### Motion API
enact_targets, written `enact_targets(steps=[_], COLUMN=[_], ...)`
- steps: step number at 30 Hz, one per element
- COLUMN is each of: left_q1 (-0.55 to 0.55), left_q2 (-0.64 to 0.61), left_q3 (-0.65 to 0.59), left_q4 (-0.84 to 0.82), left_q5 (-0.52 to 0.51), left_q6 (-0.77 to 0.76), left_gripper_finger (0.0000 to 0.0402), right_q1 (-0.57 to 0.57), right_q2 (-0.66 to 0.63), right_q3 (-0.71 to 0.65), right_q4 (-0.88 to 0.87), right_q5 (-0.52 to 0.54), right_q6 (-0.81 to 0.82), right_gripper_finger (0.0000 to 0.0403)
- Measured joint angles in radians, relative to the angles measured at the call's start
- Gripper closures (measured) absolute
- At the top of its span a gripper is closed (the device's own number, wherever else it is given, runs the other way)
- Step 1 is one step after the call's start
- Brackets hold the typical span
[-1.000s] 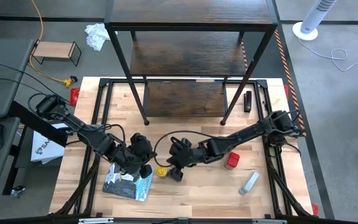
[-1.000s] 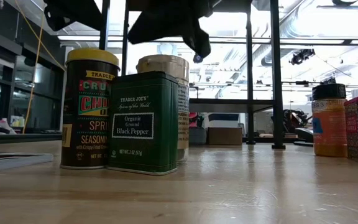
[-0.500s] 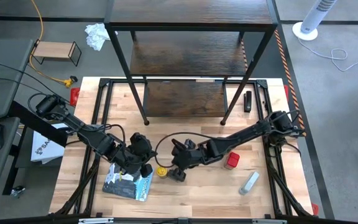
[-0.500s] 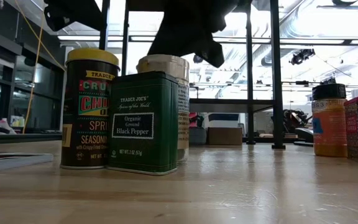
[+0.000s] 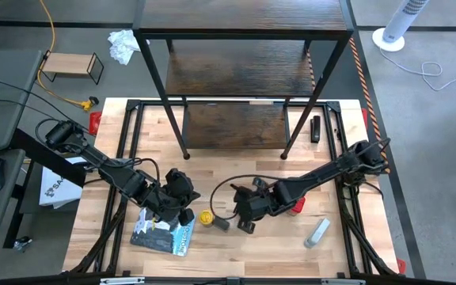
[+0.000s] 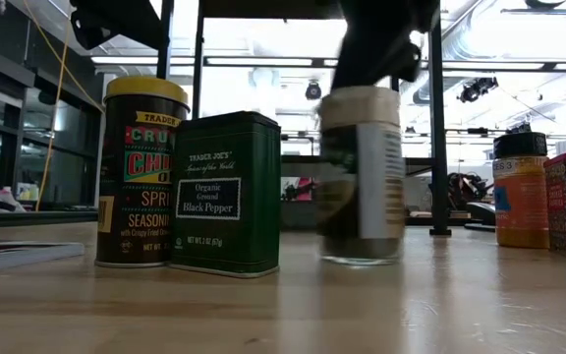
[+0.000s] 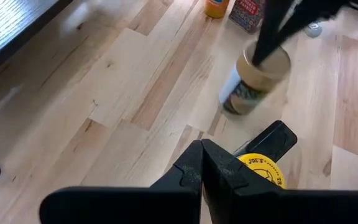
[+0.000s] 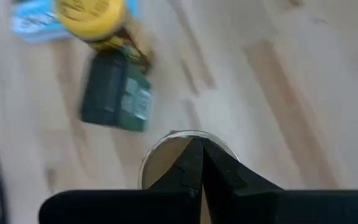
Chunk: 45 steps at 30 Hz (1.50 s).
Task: Shelf spices
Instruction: Put the gold seasoning bottle on the shelf
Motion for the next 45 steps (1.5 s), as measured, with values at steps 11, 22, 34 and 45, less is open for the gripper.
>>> enact_targets(steps=[11,22,34,45], left_q1=[0.000,0.000,0.000,0.000], left_q2=[0.000,0.000,0.000,0.000], left_q3=[0.000,0.000,0.000,0.000], left_q4=[0.000,0.000,-0.001,-0.001], left_q5=[0.026,0.026,0.026,-0.003], left_q6=[0.016,0.017,0.017,0.059], left_gripper_finger=[0.0401,0.0367,0.0275,0.0204], right_q1=[0.069,0.082,0.065,0.001], right_q2=[-0.206,-0.148,-0.112,-0.077], right_q3=[-0.005,-0.018,-0.017,-0.017], right_q4=[-0.116,0.017,-0.027,-0.113], right_q5=[-0.007,-0.039,-0.043,-0.002], right_q6=[0.021,-0.070,-0.142,-0.143], right_gripper_finger=[0.0403,0.0234,0.0036,0.0031])
